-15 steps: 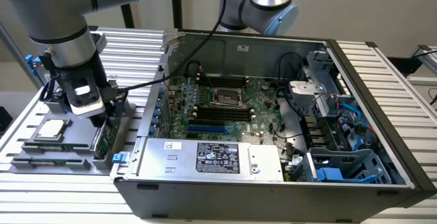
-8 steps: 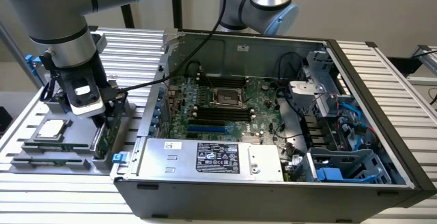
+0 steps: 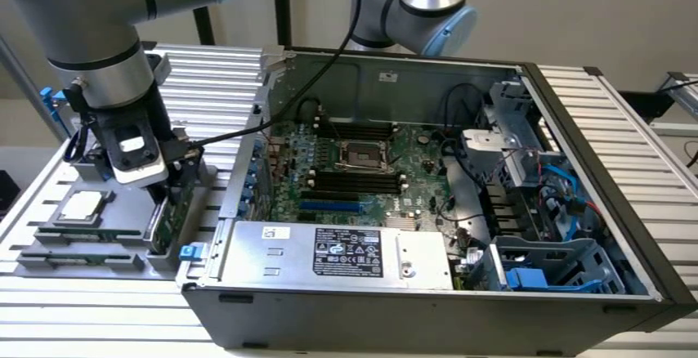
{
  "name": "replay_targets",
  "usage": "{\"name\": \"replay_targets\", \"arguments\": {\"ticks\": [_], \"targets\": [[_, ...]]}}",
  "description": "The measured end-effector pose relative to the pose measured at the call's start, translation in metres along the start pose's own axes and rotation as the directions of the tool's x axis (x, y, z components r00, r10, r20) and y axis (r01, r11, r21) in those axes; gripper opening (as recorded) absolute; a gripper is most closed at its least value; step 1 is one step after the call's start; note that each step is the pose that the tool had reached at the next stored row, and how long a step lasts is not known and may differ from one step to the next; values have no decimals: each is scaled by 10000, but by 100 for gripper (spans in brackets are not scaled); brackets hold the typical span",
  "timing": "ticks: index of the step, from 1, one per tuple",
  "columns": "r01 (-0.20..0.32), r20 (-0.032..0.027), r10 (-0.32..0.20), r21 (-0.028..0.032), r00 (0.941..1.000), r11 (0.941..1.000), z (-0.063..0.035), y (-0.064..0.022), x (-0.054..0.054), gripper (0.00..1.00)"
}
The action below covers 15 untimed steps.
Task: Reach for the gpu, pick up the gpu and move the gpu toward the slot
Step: 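Pick up the gpu and move the gpu toward the slot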
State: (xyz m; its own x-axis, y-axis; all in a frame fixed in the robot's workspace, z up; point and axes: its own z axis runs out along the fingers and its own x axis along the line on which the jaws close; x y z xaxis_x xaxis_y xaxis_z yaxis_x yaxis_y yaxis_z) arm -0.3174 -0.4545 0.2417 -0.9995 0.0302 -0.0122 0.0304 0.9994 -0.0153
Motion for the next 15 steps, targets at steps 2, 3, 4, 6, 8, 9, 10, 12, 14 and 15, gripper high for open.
{"name": "replay_targets", "arguments": {"ticks": [2, 3, 4, 6, 8, 9, 10, 12, 14, 15], "targets": [[-1, 0, 1, -1, 10000, 10000, 0, 0, 0, 26], [0, 0, 0, 0, 10000, 10000, 0, 0, 0, 26], [0, 0, 0, -1, 10000, 10000, 0, 0, 0, 26], [-1, 0, 1, -1, 10000, 10000, 0, 0, 0, 26], [-2, -1, 2, -22, 10000, 10000, -1, 0, 1, 26], [-2, -2, 2, -43, 10000, 10000, 0, 0, 1, 26], [-2, -2, 2, -77, 10000, 10000, -1, 0, 0, 26], [-3, -5, 3, -172, 10000, 9999, -5, 0, 1, 26], [-5, -6, 5, -256, 10000, 9997, -10, 0, 1, 26], [-5, -7, 4, -292, 10000, 9996, -14, 0, 1, 26]]}}
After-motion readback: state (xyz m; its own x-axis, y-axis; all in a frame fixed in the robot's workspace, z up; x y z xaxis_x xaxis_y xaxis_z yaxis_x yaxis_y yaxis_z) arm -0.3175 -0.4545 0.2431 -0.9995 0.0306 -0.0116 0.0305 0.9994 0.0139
